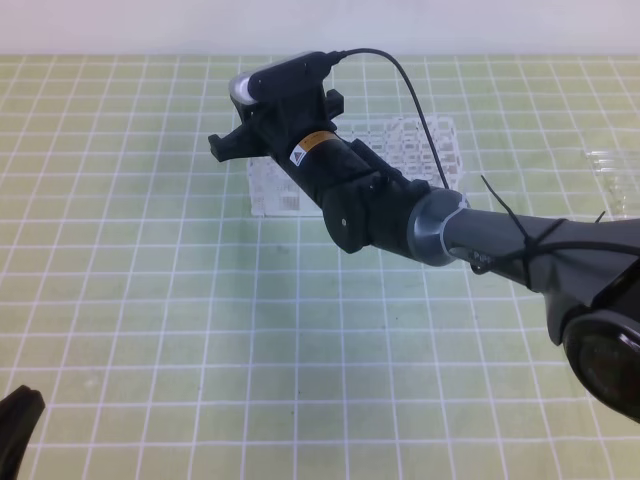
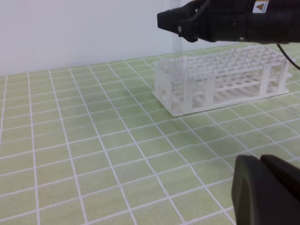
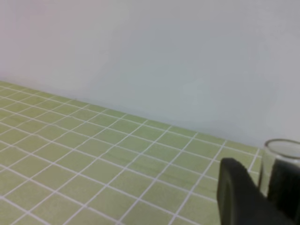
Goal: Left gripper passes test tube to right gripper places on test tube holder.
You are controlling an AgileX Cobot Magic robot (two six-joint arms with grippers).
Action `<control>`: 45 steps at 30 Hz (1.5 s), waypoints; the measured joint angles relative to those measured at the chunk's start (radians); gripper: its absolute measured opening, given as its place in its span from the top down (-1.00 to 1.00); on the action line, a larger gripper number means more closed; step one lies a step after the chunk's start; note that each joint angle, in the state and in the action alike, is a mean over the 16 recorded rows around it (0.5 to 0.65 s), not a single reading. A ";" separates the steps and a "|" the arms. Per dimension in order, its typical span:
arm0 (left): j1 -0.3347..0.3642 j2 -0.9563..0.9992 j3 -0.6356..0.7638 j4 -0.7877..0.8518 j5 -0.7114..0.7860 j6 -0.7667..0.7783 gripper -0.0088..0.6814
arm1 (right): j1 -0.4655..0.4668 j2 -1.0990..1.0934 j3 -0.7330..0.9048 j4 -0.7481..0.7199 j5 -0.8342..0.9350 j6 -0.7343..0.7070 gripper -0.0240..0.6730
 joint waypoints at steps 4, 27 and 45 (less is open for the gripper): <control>0.000 0.000 0.000 0.000 0.000 0.000 0.97 | 0.000 -0.001 0.000 0.000 0.001 0.000 0.66; 0.000 0.000 0.000 0.000 0.000 0.000 0.97 | 0.000 -0.024 0.002 -0.010 0.048 -0.003 -0.07; 0.000 0.000 0.000 0.000 0.000 0.000 0.97 | 0.006 -0.176 0.034 -0.026 0.235 -0.052 -0.04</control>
